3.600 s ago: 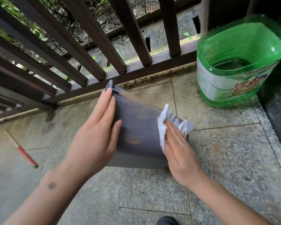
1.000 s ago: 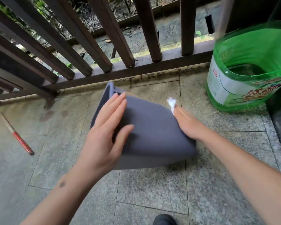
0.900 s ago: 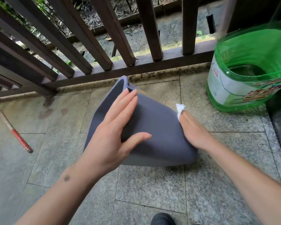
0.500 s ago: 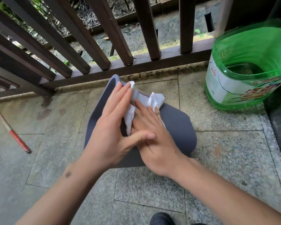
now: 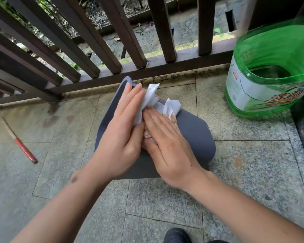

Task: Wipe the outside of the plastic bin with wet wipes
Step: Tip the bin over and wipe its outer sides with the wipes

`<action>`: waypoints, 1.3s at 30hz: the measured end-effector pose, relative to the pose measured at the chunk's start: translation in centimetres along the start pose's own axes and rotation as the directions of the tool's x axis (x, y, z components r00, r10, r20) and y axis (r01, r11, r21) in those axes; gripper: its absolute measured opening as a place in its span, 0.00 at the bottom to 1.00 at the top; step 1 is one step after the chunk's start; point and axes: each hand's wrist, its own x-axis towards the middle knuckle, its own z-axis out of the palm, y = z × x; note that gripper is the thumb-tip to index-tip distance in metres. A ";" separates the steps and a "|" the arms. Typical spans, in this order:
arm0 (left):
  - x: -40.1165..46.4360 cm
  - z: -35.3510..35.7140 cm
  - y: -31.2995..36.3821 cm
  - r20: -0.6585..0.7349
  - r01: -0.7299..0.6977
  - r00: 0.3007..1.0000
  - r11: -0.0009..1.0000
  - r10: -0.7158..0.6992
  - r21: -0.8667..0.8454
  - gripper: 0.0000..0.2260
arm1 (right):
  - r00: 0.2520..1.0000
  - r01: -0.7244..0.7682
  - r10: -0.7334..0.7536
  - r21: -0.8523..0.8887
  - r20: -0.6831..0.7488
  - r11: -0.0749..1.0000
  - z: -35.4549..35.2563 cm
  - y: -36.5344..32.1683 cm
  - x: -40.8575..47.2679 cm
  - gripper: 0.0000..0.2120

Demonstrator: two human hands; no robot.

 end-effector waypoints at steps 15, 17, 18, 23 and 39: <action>0.0 0.2 -0.4 -0.091 0.060 0.994 0.997 -0.055 0.054 0.27 | 0.995 0.084 -0.081 -0.045 0.060 0.995 0.5 -0.4 -0.9 0.27; 0.2 -0.1 -0.8 -0.149 0.107 0.984 0.992 -0.096 0.070 0.25 | 0.991 0.095 -0.091 -0.038 0.095 0.995 0.3 0.1 0.8 0.26; 0.2 -0.2 -1.0 -0.168 0.126 0.979 0.989 -0.112 0.075 0.24 | 0.993 0.071 -0.067 -0.039 0.093 0.997 0.1 1.0 1.4 0.25; -0.5 -1.1 -1.3 -0.150 0.154 0.980 0.980 -0.135 0.124 0.23 | 0.954 -0.287 0.289 -0.031 0.083 0.957 -0.8 7.7 0.0 0.28; -1.1 -2.9 -2.4 -0.121 0.266 0.963 0.921 -0.241 0.285 0.23 | 0.937 -0.314 0.329 -0.135 0.116 0.940 -1.3 8.2 -8.3 0.29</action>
